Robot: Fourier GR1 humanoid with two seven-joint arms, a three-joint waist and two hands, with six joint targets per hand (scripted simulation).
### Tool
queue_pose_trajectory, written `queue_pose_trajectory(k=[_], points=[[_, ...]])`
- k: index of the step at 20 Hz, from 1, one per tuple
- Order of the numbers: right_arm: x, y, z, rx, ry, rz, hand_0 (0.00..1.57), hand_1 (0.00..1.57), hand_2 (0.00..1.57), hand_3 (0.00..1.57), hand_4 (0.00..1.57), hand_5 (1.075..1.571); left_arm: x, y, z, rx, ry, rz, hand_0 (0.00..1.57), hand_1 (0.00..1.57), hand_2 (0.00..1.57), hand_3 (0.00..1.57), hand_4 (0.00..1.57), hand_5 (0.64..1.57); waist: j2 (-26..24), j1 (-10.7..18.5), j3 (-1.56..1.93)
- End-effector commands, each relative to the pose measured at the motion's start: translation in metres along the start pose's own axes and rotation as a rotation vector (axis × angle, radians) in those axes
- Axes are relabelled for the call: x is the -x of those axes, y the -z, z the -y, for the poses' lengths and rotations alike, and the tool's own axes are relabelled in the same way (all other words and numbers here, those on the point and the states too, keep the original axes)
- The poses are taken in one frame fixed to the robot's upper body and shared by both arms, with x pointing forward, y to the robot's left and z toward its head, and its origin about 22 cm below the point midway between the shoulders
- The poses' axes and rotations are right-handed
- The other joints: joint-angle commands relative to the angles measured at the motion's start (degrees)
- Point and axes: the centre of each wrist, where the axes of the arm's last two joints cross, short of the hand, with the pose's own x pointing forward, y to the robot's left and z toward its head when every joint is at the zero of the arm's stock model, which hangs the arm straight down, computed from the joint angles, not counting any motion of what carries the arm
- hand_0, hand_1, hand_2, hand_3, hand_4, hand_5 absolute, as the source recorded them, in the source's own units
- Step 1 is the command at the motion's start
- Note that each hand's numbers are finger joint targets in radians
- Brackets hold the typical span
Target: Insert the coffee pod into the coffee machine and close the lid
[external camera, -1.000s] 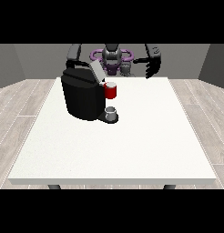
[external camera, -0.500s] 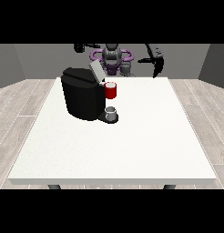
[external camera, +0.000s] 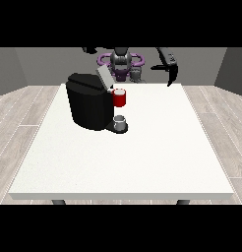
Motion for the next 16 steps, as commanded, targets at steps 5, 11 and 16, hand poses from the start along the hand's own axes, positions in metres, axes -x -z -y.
queue_pose_trajectory(k=[5,11,16], points=[[-0.020,0.044,0.000,0.108,-0.113,0.077,0.00,0.00,0.00,0.00,0.28,1.571,-0.034,0.018,0.010,0.092,0.002,0.103,0.00,0.00,0.00,0.00,0.19,1.571,7.5,5.9,0.02],[-0.031,0.065,0.005,0.090,-0.149,0.092,0.00,0.00,0.00,0.00,0.23,1.571,-0.040,0.011,0.015,0.067,0.062,0.196,0.00,0.00,0.00,0.00,0.23,1.571,10.1,4.9,0.01],[-0.019,0.082,0.044,0.172,-0.160,0.068,0.00,0.00,0.00,0.00,0.35,1.571,-0.035,-0.002,0.027,0.103,0.058,0.228,0.00,0.00,0.00,0.00,0.37,1.571,13.2,7.9,0.01]])
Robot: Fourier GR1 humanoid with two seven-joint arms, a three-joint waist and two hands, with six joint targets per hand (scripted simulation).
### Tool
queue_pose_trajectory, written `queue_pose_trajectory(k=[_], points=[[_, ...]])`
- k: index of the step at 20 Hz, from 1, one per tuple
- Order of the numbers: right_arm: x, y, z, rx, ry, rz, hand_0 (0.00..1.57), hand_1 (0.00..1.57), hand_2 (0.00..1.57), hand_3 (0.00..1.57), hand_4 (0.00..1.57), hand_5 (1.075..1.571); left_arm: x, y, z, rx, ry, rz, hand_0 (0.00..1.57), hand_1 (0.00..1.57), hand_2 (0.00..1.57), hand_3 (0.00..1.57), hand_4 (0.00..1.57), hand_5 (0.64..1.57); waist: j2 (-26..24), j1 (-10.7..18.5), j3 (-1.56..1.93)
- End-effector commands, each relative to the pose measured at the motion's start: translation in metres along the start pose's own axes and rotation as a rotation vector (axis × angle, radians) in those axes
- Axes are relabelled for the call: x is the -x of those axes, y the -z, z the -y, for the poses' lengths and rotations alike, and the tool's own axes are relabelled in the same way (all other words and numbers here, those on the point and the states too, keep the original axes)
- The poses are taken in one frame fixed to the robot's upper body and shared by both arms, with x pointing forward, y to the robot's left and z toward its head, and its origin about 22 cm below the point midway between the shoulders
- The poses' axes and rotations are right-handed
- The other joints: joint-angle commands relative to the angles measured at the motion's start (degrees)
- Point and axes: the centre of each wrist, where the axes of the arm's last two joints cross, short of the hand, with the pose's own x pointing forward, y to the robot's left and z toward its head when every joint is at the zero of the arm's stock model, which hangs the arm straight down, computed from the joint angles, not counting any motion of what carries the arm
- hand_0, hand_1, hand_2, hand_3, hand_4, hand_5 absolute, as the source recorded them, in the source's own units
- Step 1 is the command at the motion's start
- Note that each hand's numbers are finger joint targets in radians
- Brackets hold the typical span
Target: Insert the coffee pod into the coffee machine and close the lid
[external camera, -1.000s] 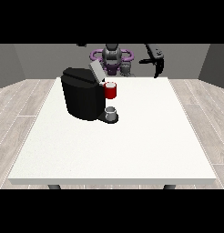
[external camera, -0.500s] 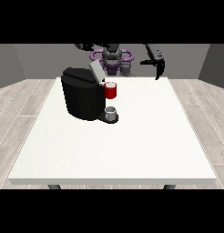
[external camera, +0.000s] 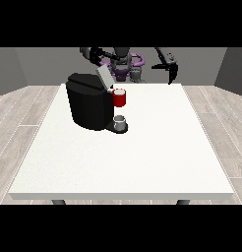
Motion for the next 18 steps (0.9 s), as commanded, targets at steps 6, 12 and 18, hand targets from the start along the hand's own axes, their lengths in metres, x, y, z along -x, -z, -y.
queue_pose_trajectory(k=[6,12,18], points=[[0.017,0.023,0.016,0.048,-0.014,-0.051,0.00,0.00,0.00,0.00,0.39,1.571,0.001,-0.012,0.010,-0.026,-0.005,0.011,0.00,0.00,0.00,0.00,0.30,1.571,2.4,-0.3,-0.01],[0.036,0.039,0.040,0.089,-0.006,-0.053,0.00,0.00,0.00,0.00,0.44,1.571,-0.023,-0.002,0.011,0.011,0.004,0.032,0.00,0.00,0.00,0.00,0.37,1.571,4.1,2.9,0.01],[-0.005,0.074,0.014,0.076,-0.013,0.025,0.00,0.00,0.00,0.00,0.44,1.571,-0.009,0.002,-0.008,0.004,0.037,0.082,0.00,0.00,0.00,0.00,0.34,1.571,7.4,0.9,-0.03]])
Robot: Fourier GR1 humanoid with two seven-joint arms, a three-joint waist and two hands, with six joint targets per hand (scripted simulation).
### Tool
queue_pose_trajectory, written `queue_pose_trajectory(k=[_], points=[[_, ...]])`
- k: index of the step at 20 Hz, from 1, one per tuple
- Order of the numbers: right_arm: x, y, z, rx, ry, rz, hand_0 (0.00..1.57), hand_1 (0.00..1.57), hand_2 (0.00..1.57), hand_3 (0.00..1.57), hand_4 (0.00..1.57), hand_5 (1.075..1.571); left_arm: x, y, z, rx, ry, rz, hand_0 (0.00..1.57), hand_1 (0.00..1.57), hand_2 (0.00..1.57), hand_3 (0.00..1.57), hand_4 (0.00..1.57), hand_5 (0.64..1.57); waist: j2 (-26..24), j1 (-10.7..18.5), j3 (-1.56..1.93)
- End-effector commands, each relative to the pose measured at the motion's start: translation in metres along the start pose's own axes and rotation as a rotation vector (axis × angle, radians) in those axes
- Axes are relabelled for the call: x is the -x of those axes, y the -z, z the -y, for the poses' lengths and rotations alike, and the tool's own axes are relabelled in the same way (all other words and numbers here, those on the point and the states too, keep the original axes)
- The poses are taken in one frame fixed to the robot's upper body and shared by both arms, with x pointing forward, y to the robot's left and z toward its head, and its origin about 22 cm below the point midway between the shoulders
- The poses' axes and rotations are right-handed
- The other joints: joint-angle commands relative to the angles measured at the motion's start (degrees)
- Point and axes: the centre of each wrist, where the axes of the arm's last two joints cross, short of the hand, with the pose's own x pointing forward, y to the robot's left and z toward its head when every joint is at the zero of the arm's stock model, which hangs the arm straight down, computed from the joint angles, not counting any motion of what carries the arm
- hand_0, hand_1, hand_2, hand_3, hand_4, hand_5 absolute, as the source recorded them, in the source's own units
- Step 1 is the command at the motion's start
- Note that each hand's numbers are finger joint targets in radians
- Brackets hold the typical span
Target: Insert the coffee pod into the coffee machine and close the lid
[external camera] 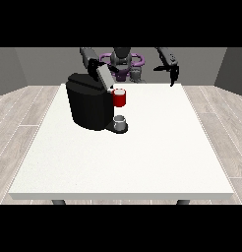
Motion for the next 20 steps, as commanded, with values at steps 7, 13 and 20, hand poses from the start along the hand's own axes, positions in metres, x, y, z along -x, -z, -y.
queue_pose_trajectory(k=[7,13,20], points=[[-0.002,0.025,0.012,0.000,0.024,0.035,0.00,0.00,0.00,0.00,0.38,1.571,-0.001,0.014,0.002,-0.014,-0.005,0.037,0.00,0.00,0.00,0.00,0.34,1.571,4.5,0.6,0.28],[-0.019,0.032,-0.015,-0.081,-0.032,0.070,0.00,0.00,0.00,0.00,0.44,1.571,0.000,0.024,0.002,-0.023,-0.004,0.035,0.00,0.00,0.00,0.00,0.38,1.571,5.3,1.1,0.26],[-0.040,0.050,-0.022,-0.058,-0.084,0.060,0.00,0.00,0.00,0.00,0.44,1.571,-0.017,0.037,-0.013,0.028,-0.028,0.031,0.00,0.00,0.00,0.00,0.39,1.571,4.5,4.7,0.28]])
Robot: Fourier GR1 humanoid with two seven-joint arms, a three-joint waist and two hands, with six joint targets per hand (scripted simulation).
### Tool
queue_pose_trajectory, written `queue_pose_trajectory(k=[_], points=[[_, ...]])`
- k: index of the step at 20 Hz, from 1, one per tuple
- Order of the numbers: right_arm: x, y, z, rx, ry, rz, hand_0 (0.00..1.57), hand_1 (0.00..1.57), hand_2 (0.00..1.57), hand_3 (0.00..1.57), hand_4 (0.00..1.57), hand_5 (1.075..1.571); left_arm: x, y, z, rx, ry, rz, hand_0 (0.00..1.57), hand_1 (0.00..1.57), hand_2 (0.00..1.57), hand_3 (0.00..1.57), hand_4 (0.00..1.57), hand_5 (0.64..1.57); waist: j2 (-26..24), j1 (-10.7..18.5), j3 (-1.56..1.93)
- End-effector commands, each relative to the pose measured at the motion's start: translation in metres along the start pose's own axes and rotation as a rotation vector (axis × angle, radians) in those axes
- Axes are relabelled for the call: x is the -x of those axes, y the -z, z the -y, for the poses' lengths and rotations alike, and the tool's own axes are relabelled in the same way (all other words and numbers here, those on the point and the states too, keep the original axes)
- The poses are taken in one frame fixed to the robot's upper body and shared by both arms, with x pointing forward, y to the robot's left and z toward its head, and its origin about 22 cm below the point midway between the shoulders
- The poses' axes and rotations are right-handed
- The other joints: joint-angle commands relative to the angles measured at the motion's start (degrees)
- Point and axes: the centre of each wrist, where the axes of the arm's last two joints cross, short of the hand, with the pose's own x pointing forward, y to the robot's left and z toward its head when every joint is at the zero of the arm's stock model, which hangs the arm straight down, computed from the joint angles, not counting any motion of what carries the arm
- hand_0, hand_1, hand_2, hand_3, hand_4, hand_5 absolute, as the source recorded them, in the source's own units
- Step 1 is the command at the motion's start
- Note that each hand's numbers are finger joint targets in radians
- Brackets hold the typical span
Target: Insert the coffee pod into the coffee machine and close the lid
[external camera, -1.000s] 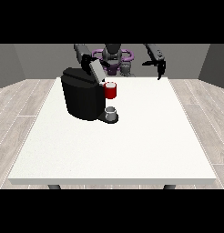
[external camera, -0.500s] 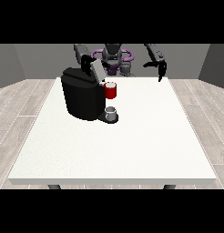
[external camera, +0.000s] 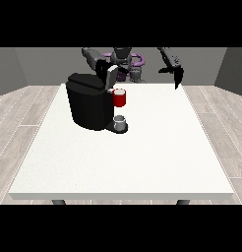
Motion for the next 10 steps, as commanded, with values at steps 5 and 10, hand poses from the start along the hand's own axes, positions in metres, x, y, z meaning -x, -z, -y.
queue_pose_trajectory(k=[5,10], points=[[-0.041,0.014,-0.059,-0.105,-0.116,0.079,0.00,0.00,0.00,0.00,0.35,1.571,0.007,0.011,0.003,0.019,-0.036,-0.025,0.00,0.00,0.00,0.00,0.34,1.571,0.9,2.3,-0.35],[-0.056,0.036,-0.045,-0.134,-0.146,0.187,0.00,0.00,0.00,0.00,0.38,1.571,0.005,0.014,0.001,0.020,-0.008,0.043,0.00,0.00,0.00,0.00,0.37,1.571,4.4,2.8,-0.32]])
